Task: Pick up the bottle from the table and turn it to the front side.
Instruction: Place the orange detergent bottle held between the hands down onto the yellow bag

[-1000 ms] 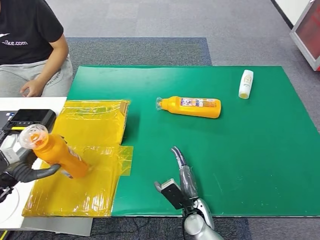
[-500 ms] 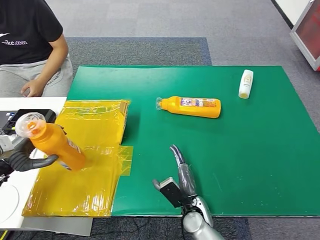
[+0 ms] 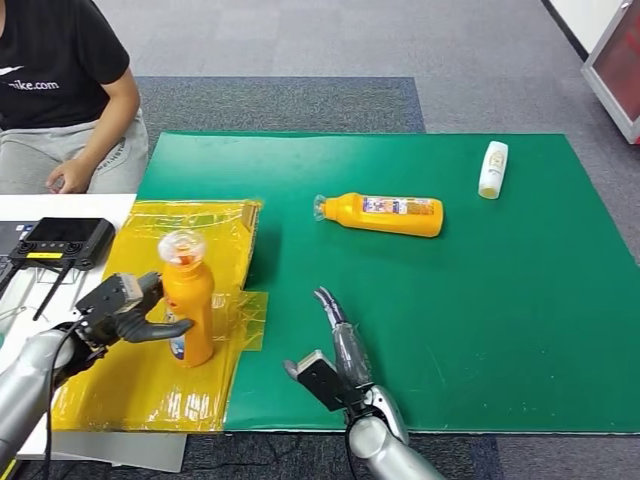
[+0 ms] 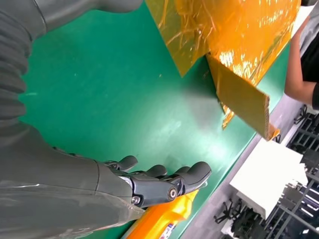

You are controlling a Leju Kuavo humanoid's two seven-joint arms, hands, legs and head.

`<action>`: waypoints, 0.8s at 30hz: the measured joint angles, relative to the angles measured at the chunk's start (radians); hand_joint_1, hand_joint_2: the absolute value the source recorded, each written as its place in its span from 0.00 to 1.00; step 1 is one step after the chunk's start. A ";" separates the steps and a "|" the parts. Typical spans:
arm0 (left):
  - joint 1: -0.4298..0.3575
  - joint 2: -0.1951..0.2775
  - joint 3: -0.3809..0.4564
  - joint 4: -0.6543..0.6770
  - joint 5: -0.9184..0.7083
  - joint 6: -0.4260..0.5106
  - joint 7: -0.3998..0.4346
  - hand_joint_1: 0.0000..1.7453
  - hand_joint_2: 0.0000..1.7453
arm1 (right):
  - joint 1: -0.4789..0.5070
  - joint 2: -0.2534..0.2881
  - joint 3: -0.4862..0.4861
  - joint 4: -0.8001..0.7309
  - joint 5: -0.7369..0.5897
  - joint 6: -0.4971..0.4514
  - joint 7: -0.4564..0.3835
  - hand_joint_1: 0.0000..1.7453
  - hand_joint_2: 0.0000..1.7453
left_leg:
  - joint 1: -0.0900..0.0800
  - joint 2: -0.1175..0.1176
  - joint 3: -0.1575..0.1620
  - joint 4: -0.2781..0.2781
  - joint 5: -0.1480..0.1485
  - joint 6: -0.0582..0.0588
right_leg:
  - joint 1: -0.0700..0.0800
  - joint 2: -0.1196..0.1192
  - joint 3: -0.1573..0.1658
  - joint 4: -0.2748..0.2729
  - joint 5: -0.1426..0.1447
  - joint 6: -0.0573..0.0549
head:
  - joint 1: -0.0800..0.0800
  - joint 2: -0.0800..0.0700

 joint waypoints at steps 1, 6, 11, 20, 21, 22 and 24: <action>-0.018 -0.012 -0.018 0.022 -0.022 0.019 -0.007 1.00 1.00 | 0.000 0.001 0.005 0.001 -0.003 -0.001 0.002 0.00 1.00 | 0.000 0.000 0.001 0.000 0.000 0.000 | 0.000 0.000 0.001 0.000 0.000 0.000 | 0.000 0.000; -0.070 -0.057 -0.063 0.072 -0.148 0.106 -0.028 1.00 1.00 | 0.005 0.001 0.019 0.001 -0.010 -0.009 0.011 0.00 1.00 | 0.000 0.000 0.004 0.000 0.001 -0.001 | 0.000 0.001 0.002 0.000 0.003 -0.002 | 0.000 0.000; -0.077 -0.089 -0.081 0.075 -0.249 0.144 -0.037 1.00 1.00 | 0.019 0.001 0.022 0.001 -0.002 -0.012 0.014 0.00 1.00 | 0.000 0.001 0.003 0.000 0.004 -0.003 | 0.000 0.003 0.000 0.000 0.006 -0.003 | 0.000 0.000; -0.059 -0.113 -0.109 0.069 -0.348 0.207 -0.078 0.36 1.00 | 0.025 0.001 0.024 -0.001 0.027 -0.027 0.018 0.00 1.00 | 0.000 0.002 0.002 0.000 0.005 -0.003 | 0.000 0.003 -0.001 0.000 0.006 -0.003 | 0.000 0.000; -0.057 -0.114 -0.111 0.066 -0.351 0.207 -0.078 0.30 1.00 | 0.027 0.000 0.024 -0.002 0.031 -0.027 0.019 0.00 1.00 | 0.000 0.002 0.002 0.000 0.004 -0.002 | 0.000 0.003 -0.001 0.000 0.006 -0.003 | 0.000 0.000; -0.055 -0.113 -0.111 0.064 -0.351 0.201 -0.078 0.11 1.00 | 0.028 0.000 0.024 -0.002 0.032 -0.027 0.019 0.00 1.00 | 0.000 0.002 0.002 0.000 0.004 -0.002 | 0.000 0.003 -0.001 0.000 0.006 -0.003 | 0.000 0.000; -0.050 -0.109 -0.112 0.060 -0.351 0.196 -0.078 0.00 1.00 | 0.030 0.000 0.024 -0.002 0.033 -0.027 0.019 0.00 1.00 | 0.000 0.002 0.002 0.000 0.004 -0.002 | 0.000 0.003 -0.001 0.000 0.006 -0.003 | 0.000 0.000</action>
